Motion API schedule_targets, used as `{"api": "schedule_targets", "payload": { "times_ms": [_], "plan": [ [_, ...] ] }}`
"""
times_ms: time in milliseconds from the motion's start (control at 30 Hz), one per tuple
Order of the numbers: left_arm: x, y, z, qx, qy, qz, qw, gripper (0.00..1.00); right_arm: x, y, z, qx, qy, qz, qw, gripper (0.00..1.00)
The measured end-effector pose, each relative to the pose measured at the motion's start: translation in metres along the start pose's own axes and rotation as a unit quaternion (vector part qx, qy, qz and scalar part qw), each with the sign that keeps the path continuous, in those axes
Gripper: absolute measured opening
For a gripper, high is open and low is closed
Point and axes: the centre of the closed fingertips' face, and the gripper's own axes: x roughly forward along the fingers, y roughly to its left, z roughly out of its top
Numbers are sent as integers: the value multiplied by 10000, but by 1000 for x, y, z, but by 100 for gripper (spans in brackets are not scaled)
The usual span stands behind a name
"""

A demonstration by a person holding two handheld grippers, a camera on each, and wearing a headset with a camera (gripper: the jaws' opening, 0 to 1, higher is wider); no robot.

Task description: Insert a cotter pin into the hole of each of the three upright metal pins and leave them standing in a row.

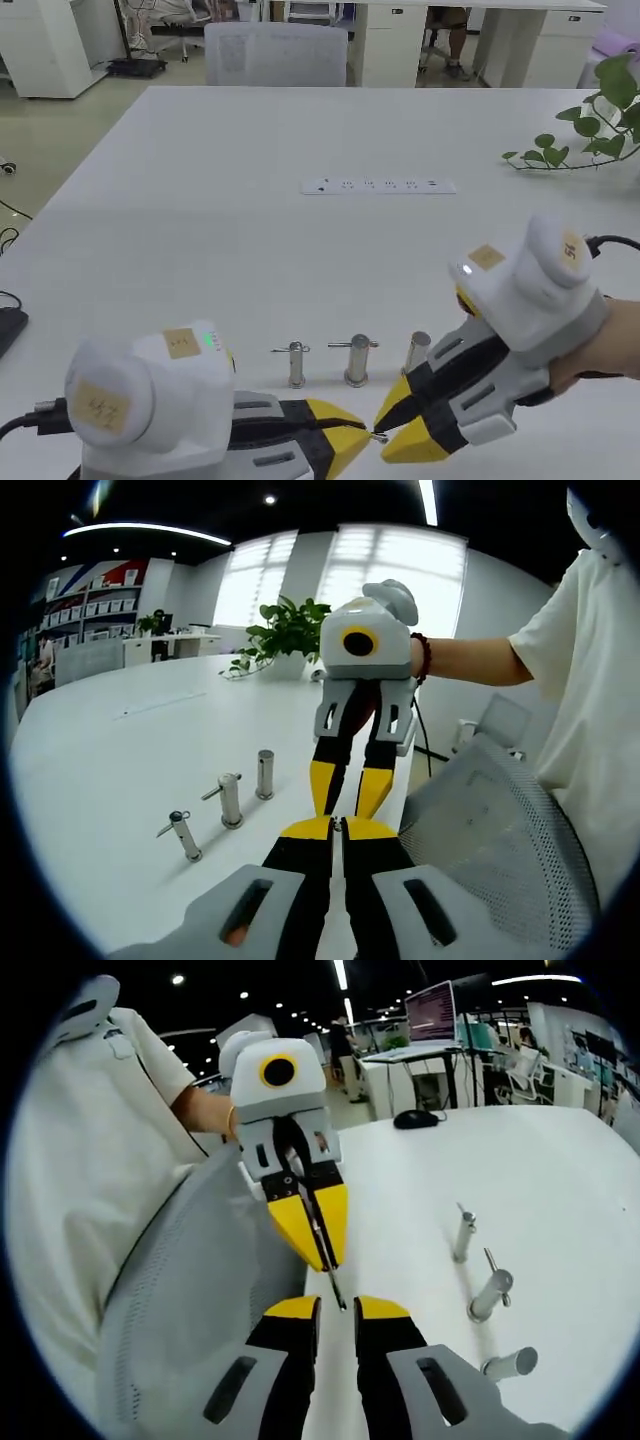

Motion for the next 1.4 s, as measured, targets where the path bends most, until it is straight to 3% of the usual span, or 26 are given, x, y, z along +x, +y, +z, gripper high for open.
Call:
{"api": "schedule_targets", "payload": {
  "times_ms": [467,900,933,1067,1400],
  "plan": [
    [0,-8,3,65,-72,-157,9998,0,2,6,1,-21,-37,118,9999,8],
    [-1,-10,3,23,-103,-197,9998,0,2,9,1,-250,47,164,9995,5],
    [-1,-10,3,20,-102,-199,9997,0,2,10,1,-386,58,179,9991,5],
    [0,-11,3,41,-100,-225,9997,1,2,11,0,-510,144,143,9985,4],
    [1,-2,9,97,-269,45,9996,2,-2,3,4,-787,330,-127,9963,3]
  ]
}}
